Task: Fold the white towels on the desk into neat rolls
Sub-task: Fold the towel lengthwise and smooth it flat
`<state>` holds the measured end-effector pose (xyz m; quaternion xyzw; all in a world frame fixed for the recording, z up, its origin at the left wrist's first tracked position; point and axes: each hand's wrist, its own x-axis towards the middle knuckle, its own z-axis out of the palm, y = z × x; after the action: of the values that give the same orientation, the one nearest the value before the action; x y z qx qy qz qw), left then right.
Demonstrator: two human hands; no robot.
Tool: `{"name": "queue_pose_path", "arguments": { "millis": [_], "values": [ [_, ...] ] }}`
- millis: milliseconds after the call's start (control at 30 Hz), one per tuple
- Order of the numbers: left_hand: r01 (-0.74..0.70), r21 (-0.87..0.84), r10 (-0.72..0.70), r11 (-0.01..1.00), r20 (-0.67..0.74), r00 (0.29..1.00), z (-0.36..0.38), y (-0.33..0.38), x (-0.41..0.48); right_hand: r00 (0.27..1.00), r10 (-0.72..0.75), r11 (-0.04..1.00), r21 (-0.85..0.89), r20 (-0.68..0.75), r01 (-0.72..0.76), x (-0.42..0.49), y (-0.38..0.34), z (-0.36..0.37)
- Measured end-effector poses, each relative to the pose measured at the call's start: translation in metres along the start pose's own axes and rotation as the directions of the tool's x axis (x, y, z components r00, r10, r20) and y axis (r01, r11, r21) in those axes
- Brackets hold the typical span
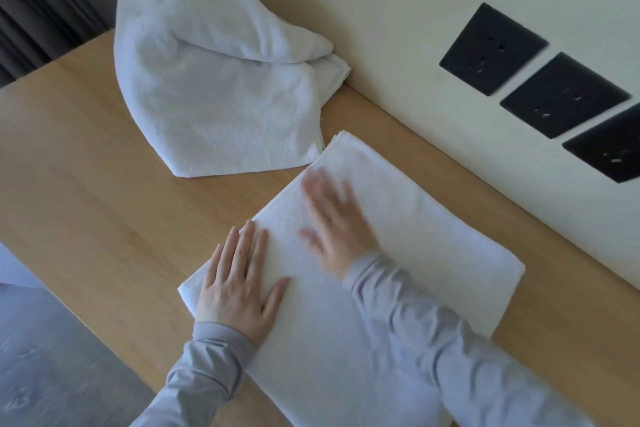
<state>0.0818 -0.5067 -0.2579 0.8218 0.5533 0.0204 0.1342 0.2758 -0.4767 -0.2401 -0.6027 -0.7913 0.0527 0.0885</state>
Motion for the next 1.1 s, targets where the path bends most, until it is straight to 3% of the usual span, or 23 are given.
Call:
{"name": "queue_pose_path", "arguments": {
  "millis": [67, 167, 300, 400, 533, 633, 700, 767, 833, 967, 1100],
  "values": [
    [-0.014, 0.006, 0.014, 1.0, -0.001, 1.0, 0.0, 0.0, -0.001, 0.973, -0.225, 0.974, 0.037, 0.055, 0.223, -0.041, -0.039, 0.014],
    [-0.009, 0.008, 0.009, 1.0, -0.004, 1.0, -0.001, 0.0, -0.002, 0.937, -0.289, 0.95, -0.059, 0.197, 0.305, -0.073, -0.02, 0.015],
    [0.002, 0.029, -0.001, 1.0, -0.013, 1.0, -0.001, 0.001, -0.003, 0.964, 0.059, 0.977, -0.213, 0.26, -0.002, -0.083, 0.075, -0.014],
    [0.019, 0.045, -0.018, 0.999, -0.018, 1.0, 0.001, 0.003, -0.004, 0.91, 0.319, 0.927, -0.288, 0.264, -0.241, -0.1, 0.138, -0.025],
    [0.02, 0.055, -0.017, 0.998, -0.047, 0.999, 0.0, 0.006, -0.005, 0.829, 0.481, 0.86, -0.338, 0.286, -0.383, -0.094, 0.15, -0.03],
    [0.081, -0.051, -0.086, 0.995, -0.115, 0.99, -0.005, 0.038, -0.02, 0.91, 0.362, 0.922, -0.223, 0.202, -0.317, -0.095, 0.112, -0.039],
    [0.041, -0.12, -0.058, 0.992, -0.142, 0.988, -0.001, 0.083, -0.044, 0.977, 0.165, 0.98, -0.132, 0.139, -0.147, -0.109, 0.072, -0.041],
    [-0.057, -0.171, 0.042, 0.984, -0.092, 0.995, 0.014, 0.132, -0.074, 0.991, -0.013, 0.991, -0.133, 0.133, 0.031, -0.131, 0.037, -0.035],
    [-0.056, -0.192, 0.055, 0.98, -0.008, 0.998, 0.026, 0.163, -0.097, 0.972, -0.09, 0.978, -0.166, 0.218, 0.128, -0.154, 0.019, -0.027],
    [0.014, -0.125, -0.008, 0.992, 0.045, 0.999, 0.042, 0.167, -0.114, 0.939, -0.071, 0.973, -0.182, 0.335, 0.139, -0.173, 0.055, -0.028],
    [0.023, -0.105, -0.017, 0.994, 0.055, 0.998, 0.049, 0.168, -0.114, 0.922, 0.196, 0.936, -0.345, 0.334, -0.074, -0.174, 0.141, -0.043]
  ]
}}
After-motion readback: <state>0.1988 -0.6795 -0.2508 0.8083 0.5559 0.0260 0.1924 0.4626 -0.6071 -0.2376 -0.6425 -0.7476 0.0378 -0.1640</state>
